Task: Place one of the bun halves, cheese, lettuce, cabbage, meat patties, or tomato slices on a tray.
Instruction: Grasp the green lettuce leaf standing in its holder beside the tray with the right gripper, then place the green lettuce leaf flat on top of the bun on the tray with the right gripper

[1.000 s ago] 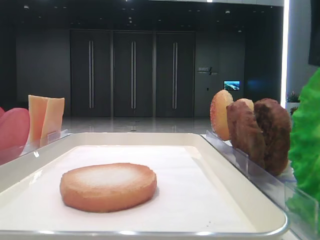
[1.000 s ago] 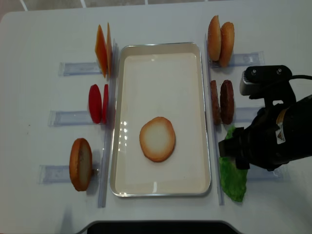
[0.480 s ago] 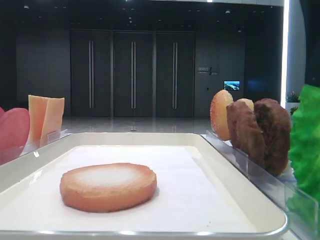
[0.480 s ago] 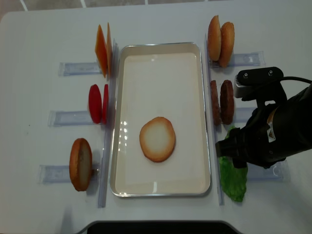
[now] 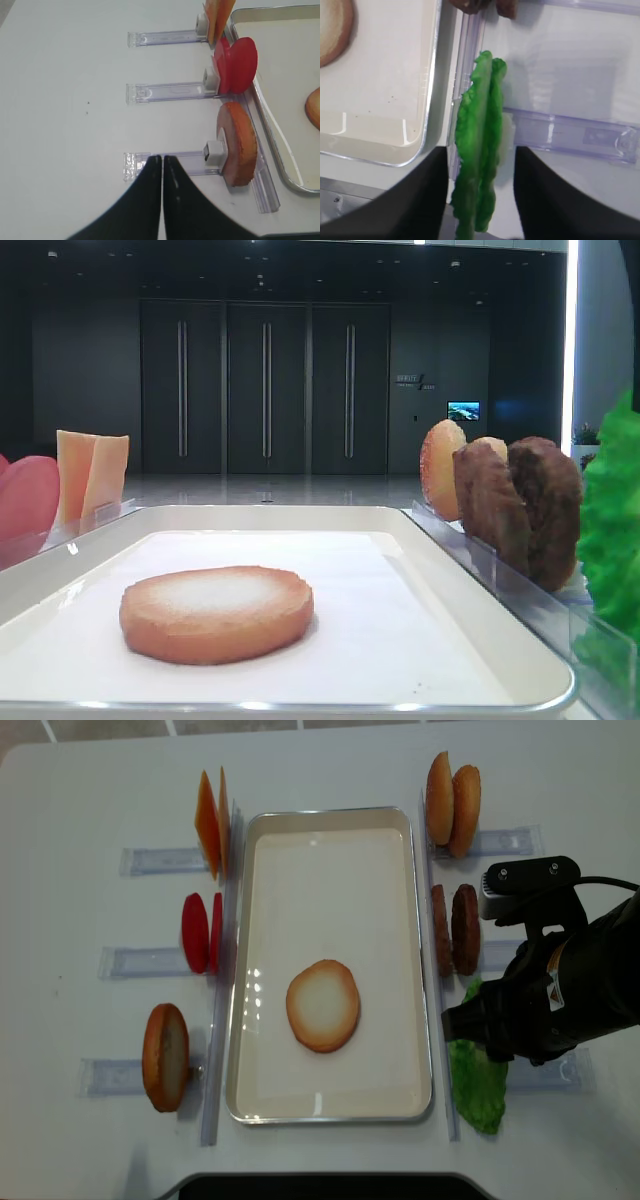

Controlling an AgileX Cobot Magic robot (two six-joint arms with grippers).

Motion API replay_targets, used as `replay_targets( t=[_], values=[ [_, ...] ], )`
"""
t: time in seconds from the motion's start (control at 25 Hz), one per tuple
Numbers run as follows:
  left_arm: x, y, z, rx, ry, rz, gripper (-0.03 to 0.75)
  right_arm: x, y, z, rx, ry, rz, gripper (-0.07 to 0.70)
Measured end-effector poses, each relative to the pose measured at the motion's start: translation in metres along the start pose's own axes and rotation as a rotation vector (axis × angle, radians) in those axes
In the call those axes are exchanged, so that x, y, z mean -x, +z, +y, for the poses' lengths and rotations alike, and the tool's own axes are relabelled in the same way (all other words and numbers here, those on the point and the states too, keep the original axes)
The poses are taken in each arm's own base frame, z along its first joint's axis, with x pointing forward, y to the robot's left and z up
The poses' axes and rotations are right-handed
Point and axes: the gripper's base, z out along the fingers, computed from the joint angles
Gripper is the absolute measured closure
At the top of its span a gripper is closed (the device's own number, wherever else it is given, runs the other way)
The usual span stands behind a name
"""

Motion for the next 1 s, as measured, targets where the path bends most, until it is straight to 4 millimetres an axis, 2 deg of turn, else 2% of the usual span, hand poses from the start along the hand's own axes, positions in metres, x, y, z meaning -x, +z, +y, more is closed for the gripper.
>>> replay_targets(
  t=[0.28,0.68,1.0],
  values=[
    [0.0,0.0,0.0,0.0,0.0,0.0,0.722,0.001,0.0,-0.001,-0.012,-0.012,-0.008,0.603],
    [0.0,0.0,0.0,0.0,0.0,0.0,0.722,-0.006,-0.008,0.007,0.024,-0.029,0.002,0.612],
    [0.0,0.0,0.0,0.0,0.0,0.0,0.722,-0.003,-0.057,0.024,0.048,-0.078,-0.014,0.612]
  ],
)
